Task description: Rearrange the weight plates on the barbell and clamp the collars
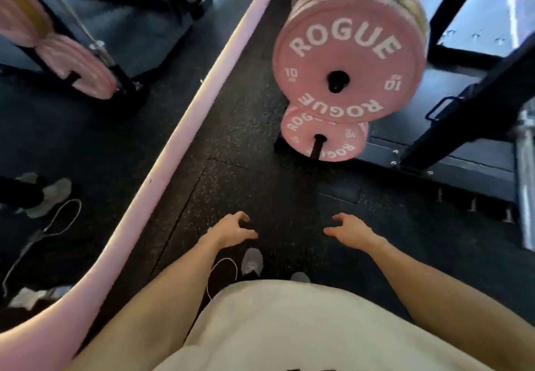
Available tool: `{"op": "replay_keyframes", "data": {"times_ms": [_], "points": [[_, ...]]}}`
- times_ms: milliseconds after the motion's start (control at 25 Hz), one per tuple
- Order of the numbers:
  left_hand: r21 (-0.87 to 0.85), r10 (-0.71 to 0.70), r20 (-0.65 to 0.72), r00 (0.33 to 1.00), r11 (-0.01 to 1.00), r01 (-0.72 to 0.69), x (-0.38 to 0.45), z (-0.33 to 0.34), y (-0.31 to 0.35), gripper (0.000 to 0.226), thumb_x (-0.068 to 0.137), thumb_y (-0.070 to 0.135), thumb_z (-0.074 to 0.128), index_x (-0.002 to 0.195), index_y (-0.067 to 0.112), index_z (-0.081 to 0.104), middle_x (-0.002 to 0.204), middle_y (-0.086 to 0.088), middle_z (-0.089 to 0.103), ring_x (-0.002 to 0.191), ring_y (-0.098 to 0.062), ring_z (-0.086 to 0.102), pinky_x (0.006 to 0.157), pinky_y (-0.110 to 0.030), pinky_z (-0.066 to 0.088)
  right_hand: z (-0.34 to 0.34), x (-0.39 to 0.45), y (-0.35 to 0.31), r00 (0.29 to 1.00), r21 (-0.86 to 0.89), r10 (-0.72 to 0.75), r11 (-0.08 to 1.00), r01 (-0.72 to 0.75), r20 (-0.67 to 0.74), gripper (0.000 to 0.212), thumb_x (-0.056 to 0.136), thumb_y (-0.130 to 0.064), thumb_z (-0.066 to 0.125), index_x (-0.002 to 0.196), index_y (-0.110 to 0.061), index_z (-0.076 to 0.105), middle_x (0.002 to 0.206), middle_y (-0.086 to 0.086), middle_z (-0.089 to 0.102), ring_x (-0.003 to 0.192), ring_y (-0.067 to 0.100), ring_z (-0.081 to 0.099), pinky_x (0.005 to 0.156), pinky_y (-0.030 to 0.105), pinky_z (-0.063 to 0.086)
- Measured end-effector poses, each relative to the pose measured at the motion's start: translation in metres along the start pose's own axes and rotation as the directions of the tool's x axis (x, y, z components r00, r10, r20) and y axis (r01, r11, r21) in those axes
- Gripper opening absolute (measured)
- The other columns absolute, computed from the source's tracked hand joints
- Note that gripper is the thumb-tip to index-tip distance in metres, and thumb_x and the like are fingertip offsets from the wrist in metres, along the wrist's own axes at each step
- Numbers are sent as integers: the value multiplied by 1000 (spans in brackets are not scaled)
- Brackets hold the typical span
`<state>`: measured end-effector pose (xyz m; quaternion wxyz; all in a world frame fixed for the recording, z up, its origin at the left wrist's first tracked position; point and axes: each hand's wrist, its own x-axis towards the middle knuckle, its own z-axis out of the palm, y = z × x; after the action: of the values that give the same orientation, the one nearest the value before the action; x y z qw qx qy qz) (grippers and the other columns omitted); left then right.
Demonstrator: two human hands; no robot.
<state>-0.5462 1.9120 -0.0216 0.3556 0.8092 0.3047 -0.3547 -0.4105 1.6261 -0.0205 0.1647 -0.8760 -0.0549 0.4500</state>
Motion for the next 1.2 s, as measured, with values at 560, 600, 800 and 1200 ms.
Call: {"op": "replay_keyframes", "data": {"times_ms": [560,600,800,1200], "points": [[208,505,-119,855,854,-476,60,-206,225,69,75,57,71,136,30,51,141,0,48,125,-22,51,106,-42,43,-170,-3,-88,896,131,29,991,32,-443,72,83,-59,58,146,-31,39,147,-2,44,132,20,45,108,41,37],[219,554,-150,819,826,-519,54,-221,248,67,76,55,72,135,29,52,140,0,48,125,-23,51,104,-40,44,-198,-6,-97,872,110,10,993,51,-490,72,82,-60,58,145,-31,40,146,-2,46,131,20,46,107,41,38],[298,717,-403,569,690,-659,1,-319,373,61,77,51,76,130,29,55,132,-2,52,123,-27,52,101,-37,42,-359,-49,-132,672,5,-118,984,178,-731,69,84,-61,60,144,-31,42,148,3,44,131,25,45,108,45,36],[483,732,-671,116,551,-681,-79,-495,513,93,63,68,76,137,20,47,137,-15,46,125,-35,50,107,-47,41,-583,-142,-190,255,-38,-218,825,564,-942,77,75,-55,76,134,-13,51,129,5,59,118,25,57,103,41,43]]}}
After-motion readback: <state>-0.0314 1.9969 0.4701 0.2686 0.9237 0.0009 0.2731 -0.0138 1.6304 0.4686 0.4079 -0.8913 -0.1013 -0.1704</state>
